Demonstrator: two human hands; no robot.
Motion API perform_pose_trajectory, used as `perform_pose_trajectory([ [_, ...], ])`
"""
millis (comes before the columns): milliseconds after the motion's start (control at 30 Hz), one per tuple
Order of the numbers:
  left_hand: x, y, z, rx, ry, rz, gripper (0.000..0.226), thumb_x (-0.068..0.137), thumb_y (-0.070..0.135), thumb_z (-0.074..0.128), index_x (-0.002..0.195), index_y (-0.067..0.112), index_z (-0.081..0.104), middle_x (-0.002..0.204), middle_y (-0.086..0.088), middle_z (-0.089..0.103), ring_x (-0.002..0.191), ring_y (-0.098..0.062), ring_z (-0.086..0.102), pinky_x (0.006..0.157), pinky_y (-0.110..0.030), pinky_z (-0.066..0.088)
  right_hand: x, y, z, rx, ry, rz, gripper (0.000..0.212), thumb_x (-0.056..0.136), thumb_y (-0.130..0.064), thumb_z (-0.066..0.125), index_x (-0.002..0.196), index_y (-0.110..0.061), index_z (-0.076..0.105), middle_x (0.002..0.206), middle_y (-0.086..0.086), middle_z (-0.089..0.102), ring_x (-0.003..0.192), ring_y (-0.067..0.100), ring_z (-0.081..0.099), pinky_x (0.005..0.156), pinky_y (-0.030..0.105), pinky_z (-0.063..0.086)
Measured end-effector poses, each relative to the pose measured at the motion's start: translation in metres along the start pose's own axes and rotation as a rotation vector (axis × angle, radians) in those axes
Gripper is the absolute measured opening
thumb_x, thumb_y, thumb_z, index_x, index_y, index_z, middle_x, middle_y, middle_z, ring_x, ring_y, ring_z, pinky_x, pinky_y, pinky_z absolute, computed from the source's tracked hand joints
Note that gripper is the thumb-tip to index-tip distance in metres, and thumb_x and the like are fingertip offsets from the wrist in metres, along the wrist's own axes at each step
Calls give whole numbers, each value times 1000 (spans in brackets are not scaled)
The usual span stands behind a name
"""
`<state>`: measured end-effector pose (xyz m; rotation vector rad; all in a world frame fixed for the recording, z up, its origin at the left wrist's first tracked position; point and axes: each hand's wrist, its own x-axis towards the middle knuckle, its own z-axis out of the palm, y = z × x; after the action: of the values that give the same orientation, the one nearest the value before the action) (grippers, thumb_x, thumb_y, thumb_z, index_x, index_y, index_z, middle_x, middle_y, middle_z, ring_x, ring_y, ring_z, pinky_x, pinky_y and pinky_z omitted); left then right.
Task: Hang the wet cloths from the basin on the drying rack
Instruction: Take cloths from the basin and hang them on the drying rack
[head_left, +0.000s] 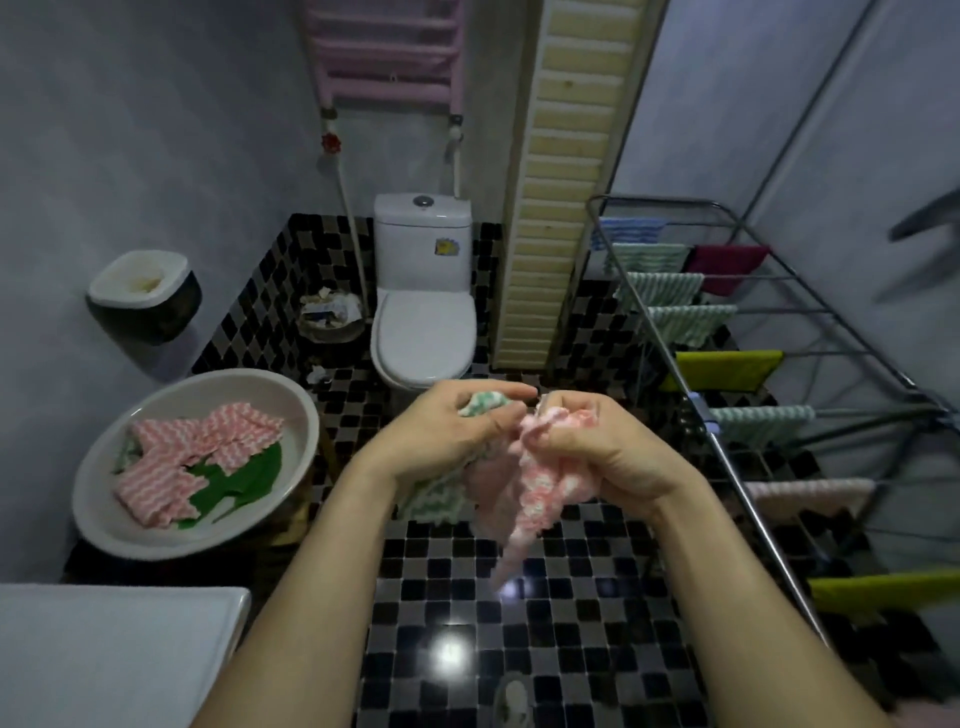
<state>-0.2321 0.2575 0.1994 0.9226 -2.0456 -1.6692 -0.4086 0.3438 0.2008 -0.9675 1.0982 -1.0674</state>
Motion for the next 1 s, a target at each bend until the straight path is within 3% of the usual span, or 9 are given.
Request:
perform_pose_trajectory([
  [233,8,11,44,19,-290,-68,18,77,23,80,92,13,77,92,-13,75,85,-24,70,87,-44,56,-68,-10,-25,-301,60,42,26,76,11,70,87,-11,64,80,-1,66,71,11,64,62,28,54],
  [367,8,26,73,102,-281,-23,17,77,30,80,82,15,75,86,-9,74,83,-26,70,83,-46,56,-113,-11,-47,-469,216,84,38,74,-5,79,107,-23,71,108,-11,69,99,9,66,84,32,55],
  [467,6,37,86,97,-189,12,18,82,29,75,78,12,72,81,-8,73,75,-18,69,76,-39,57,-141,-8,-63,-460,347,126,40,80,-5,75,112,-27,71,102,-7,72,97,9,67,93,35,54],
  [567,5,58,127,103,-191,56,14,81,26,76,79,13,74,80,-5,74,73,-14,69,71,-33,57,-185,-5,-85,-388,594,80,31,83,-22,73,113,-31,70,96,1,75,99,13,67,95,34,51],
  [633,4,70,153,114,-194,98,9,81,22,77,81,13,76,81,-7,75,77,-18,70,73,-33,57,-201,-1,-90,-438,586,83,42,76,-44,75,117,-39,66,115,2,70,114,13,60,100,37,45],
  [700,3,81,183,74,-241,133,8,80,19,77,82,11,76,80,-8,75,72,-17,68,69,-30,55,-214,4,-88,-475,533,109,50,72,-49,77,120,-46,62,129,-4,62,121,11,53,103,39,42],
  [767,0,90,215,22,-271,149,8,79,17,77,81,10,76,76,-6,75,69,-11,68,64,-23,54,-228,13,-91,-507,552,72,36,80,-31,76,114,-38,68,116,-8,69,109,9,62,96,36,51],
  [833,-2,94,250,54,-251,177,10,77,21,79,79,11,76,76,-6,74,68,-10,66,62,-24,54,-252,21,-105,-608,700,37,22,83,-16,70,100,-30,76,93,-7,74,90,14,67,83,37,57],
  [1000,-1,95,318,391,-186,242,12,76,28,81,73,20,72,69,5,70,62,-3,64,58,-31,52,-333,32,-153,-804,857,82,19,88,-20,66,99,-31,76,89,-16,72,83,-2,62,74,17,46],
])
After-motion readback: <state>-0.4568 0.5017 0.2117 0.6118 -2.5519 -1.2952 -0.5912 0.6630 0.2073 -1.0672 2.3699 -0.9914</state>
